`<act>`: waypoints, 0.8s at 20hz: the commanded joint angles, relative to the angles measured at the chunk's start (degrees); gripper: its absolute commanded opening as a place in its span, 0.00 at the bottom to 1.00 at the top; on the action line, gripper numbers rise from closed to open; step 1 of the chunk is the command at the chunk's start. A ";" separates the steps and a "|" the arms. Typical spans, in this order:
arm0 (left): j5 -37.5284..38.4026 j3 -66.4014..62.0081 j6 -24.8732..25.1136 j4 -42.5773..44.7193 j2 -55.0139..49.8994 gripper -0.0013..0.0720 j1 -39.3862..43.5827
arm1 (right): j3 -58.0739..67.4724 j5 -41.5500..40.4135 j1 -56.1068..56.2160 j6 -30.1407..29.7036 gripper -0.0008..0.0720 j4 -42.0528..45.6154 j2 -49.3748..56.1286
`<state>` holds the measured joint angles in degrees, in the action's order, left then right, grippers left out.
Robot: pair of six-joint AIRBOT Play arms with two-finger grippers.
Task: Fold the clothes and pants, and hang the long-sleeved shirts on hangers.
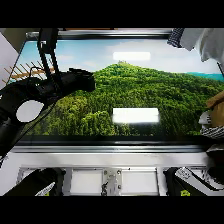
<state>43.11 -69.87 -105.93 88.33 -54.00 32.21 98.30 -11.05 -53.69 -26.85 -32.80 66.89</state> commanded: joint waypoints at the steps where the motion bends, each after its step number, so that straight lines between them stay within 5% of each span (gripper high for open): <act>1: -0.09 -0.02 0.00 0.04 -0.04 0.06 -0.04 | -0.55 -2.64 0.63 -1.05 0.03 -2.45 0.94; 9: -0.07 -0.02 0.00 0.02 -0.04 0.06 -0.04 | -0.55 -8.35 3.15 -1.07 0.11 -3.21 0.63; 10: -0.07 -0.02 0.00 0.02 -0.04 0.06 -0.04 | -0.55 -9.16 3.15 -1.07 0.37 -4.44 0.63; 11: -0.07 -0.02 0.02 0.02 -0.04 0.06 -0.04 | -0.55 -9.31 3.13 -1.03 0.73 -5.05 0.59; 12: -0.07 -0.02 0.00 0.04 -0.04 0.06 -0.04 | -0.55 -9.29 3.19 -1.05 0.92 -5.38 0.17; 16: -0.04 -0.02 0.02 0.02 -0.13 0.06 -0.04 | -0.55 -4.85 4.68 -1.07 0.92 -6.51 -3.89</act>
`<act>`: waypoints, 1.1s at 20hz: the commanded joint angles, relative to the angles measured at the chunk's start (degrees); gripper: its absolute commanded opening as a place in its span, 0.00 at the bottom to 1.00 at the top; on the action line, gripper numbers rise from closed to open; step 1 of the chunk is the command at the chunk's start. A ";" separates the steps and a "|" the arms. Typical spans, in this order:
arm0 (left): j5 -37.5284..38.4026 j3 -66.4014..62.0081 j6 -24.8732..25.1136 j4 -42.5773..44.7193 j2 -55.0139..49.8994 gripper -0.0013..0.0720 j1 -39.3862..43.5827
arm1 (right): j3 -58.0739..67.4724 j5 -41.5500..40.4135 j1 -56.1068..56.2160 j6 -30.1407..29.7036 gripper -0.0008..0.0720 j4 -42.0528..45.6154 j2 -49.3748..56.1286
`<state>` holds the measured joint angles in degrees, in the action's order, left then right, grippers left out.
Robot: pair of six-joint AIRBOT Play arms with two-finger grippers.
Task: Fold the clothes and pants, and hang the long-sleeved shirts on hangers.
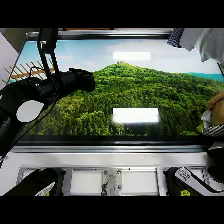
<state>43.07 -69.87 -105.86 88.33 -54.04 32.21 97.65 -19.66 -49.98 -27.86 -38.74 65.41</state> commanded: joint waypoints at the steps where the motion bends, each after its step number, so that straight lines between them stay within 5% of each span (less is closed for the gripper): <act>1: -0.02 -0.02 -0.04 0.02 -0.11 0.06 -0.04 | 0.11 5.22 1.88 -0.04 0.92 -0.57 -3.54; 5: 0.00 0.00 -0.04 0.04 -0.15 0.06 -0.04 | 0.09 8.72 8.50 -0.07 0.92 -2.45 -6.84; 10: 0.04 0.00 -0.04 0.07 -0.15 0.06 -0.04 | 0.04 9.68 19.47 -5.99 0.92 -18.16 -6.25; 16: 0.72 0.00 -0.04 0.07 -0.15 0.06 -0.04 | 0.07 3.48 32.20 -37.46 0.92 -48.85 -2.73; 22: 2.62 0.00 -0.02 0.09 -0.15 0.06 -0.04 | 0.09 -24.68 36.13 -85.33 0.92 -89.90 2.62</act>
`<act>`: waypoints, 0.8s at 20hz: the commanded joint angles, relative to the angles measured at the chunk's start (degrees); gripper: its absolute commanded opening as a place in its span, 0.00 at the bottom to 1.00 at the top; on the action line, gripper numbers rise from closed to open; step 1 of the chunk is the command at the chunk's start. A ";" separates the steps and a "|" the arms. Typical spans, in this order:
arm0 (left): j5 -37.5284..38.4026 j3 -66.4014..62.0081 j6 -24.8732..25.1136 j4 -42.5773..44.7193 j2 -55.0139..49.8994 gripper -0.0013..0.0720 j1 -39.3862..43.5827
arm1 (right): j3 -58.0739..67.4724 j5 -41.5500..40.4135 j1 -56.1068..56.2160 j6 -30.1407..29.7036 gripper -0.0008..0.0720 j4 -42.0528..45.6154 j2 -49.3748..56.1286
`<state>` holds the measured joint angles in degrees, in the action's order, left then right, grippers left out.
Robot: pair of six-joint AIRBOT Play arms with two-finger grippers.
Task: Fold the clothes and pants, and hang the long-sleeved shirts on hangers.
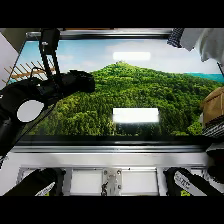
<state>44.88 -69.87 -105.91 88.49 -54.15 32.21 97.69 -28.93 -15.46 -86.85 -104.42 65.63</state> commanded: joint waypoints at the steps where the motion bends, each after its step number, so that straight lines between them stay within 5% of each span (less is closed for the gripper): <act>1: 0.81 0.00 0.02 -0.07 -0.04 0.06 -0.04 | 0.04 -22.36 1.62 -32.83 0.92 -30.80 3.61; 3: 0.79 0.00 0.02 -0.07 -0.09 0.06 -0.04 | 0.00 -36.79 2.62 -41.16 0.92 -39.80 6.25; 5: 1.11 0.00 0.02 -0.09 -0.17 0.06 -0.04 | -0.74 -42.93 6.25 -42.23 0.92 -40.37 7.78; 16: 1.11 -0.02 0.00 -0.09 -0.15 0.06 -0.04 | -17.88 -46.03 20.22 -42.21 0.91 -39.15 7.67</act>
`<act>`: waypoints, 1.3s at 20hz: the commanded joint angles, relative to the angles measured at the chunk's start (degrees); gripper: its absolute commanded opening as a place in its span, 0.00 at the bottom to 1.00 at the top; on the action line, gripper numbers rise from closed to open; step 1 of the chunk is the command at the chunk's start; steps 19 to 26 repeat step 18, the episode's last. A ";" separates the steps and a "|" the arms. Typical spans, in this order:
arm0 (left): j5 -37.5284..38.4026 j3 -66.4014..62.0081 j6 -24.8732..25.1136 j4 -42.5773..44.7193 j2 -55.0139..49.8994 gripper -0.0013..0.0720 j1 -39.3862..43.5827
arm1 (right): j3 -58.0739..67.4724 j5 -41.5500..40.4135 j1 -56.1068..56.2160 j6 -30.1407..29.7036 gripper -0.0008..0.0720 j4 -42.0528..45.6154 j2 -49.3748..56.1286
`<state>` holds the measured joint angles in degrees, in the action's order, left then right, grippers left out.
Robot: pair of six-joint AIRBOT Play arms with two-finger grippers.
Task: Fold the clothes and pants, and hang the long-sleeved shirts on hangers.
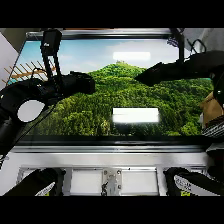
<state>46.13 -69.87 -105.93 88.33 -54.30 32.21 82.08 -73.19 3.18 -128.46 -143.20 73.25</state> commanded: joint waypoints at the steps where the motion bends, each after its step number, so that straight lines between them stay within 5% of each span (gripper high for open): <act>1: -0.26 -0.02 0.02 0.09 0.00 0.06 -0.04 | -2.27 -2.14 1.57 -0.57 0.80 -0.39 0.02; 3: -0.24 -0.02 0.02 0.09 0.00 0.06 -0.04 | -2.27 -3.13 1.57 -0.59 0.07 -0.37 0.04; 26: -0.24 -0.02 0.02 0.09 0.00 0.06 -0.04 | -2.27 -3.10 1.57 -0.57 0.05 -0.39 0.04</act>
